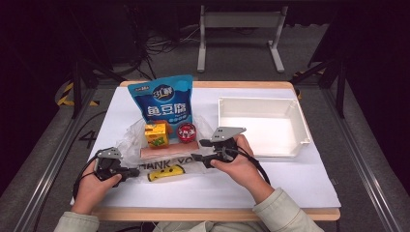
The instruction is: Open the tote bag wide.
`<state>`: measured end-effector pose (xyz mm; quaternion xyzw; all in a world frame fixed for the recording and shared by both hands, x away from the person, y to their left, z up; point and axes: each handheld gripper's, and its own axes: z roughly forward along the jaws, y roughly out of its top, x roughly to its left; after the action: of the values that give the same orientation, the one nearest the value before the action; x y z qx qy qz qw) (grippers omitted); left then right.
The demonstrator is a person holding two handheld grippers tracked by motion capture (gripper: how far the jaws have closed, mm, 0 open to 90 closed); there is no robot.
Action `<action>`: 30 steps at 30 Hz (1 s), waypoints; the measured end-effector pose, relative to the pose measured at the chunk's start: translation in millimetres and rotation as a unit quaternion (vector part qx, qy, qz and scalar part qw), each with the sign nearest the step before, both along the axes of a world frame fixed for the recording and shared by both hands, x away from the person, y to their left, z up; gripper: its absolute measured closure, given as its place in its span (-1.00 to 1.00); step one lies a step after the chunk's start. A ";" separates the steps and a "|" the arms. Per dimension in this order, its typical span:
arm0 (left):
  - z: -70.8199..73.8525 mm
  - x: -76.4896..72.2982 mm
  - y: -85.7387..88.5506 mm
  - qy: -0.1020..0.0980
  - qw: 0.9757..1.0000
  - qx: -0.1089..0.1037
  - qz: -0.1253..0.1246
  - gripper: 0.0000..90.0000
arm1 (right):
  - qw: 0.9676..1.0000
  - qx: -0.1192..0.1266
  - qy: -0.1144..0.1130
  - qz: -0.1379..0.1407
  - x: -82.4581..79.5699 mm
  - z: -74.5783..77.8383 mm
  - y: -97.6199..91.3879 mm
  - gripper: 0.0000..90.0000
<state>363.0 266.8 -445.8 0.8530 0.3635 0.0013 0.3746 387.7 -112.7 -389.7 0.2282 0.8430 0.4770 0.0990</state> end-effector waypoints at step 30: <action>55.9 -2.4 -2.6 -0.190 0.978 -0.086 -0.013 -0.33 | 0.996 -0.090 0.020 0.016 -0.4 -13.6 -1.8 0.87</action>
<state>360.6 264.2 -389.9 0.8063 0.2728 0.1271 0.5092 387.3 -114.5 -403.3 0.2142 0.8880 0.3957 0.0942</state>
